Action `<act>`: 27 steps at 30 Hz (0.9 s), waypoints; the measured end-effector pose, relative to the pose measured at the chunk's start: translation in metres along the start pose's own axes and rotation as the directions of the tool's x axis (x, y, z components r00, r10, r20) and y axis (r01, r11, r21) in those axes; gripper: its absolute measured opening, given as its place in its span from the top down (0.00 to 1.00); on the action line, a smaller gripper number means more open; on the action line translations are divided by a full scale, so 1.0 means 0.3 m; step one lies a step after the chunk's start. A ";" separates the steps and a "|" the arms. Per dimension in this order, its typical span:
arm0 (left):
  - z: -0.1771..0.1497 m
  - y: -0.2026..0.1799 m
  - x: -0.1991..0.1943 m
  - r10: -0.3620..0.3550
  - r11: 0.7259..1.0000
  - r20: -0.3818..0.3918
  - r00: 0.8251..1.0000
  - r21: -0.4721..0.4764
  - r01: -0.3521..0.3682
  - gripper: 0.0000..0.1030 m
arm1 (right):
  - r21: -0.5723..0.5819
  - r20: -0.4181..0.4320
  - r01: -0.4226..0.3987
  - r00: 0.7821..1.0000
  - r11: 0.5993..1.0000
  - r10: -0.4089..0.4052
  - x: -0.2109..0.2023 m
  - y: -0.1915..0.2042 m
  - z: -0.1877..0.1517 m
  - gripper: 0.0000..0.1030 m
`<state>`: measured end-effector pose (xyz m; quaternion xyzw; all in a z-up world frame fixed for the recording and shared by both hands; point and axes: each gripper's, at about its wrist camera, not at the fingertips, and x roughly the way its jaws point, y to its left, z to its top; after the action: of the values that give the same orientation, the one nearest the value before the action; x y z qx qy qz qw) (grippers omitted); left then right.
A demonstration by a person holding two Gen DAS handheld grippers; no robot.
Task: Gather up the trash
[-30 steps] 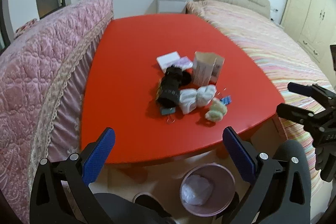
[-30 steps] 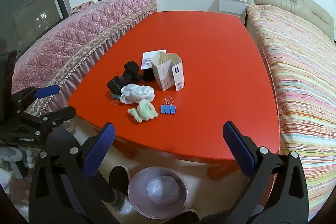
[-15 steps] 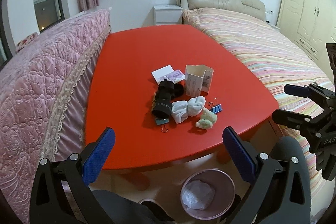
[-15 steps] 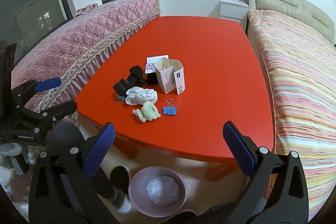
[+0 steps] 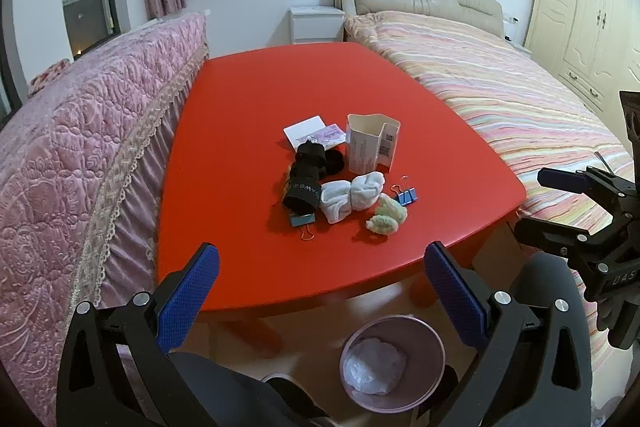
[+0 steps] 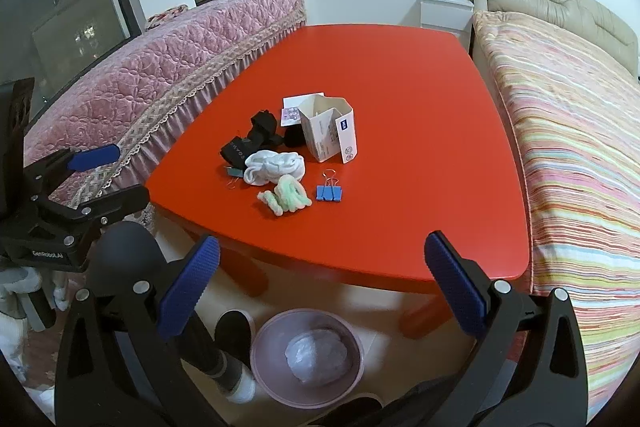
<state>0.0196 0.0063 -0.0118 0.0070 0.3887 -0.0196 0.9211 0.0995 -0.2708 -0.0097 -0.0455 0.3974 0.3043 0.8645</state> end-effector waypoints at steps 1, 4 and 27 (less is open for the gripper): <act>0.001 -0.002 -0.007 0.000 1.000 0.002 1.000 0.001 0.000 0.06 | 0.000 0.000 0.000 1.000 1.000 0.000 -0.002 0.003 0.002 0.03; 0.003 -0.001 -0.021 0.000 1.000 0.010 1.000 -0.001 0.000 0.06 | -0.003 0.002 0.000 1.000 1.000 0.000 -0.012 0.007 0.006 0.03; -0.017 0.077 -0.021 0.019 1.000 -0.014 1.000 -0.011 -0.019 0.06 | -0.133 -0.111 -0.049 0.993 0.990 0.034 0.208 0.094 0.081 0.03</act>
<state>0.0126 0.0298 -0.0109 0.0056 0.3952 -0.0088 0.9185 0.1308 -0.2096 -0.0333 -0.1124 0.4228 0.3458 0.8301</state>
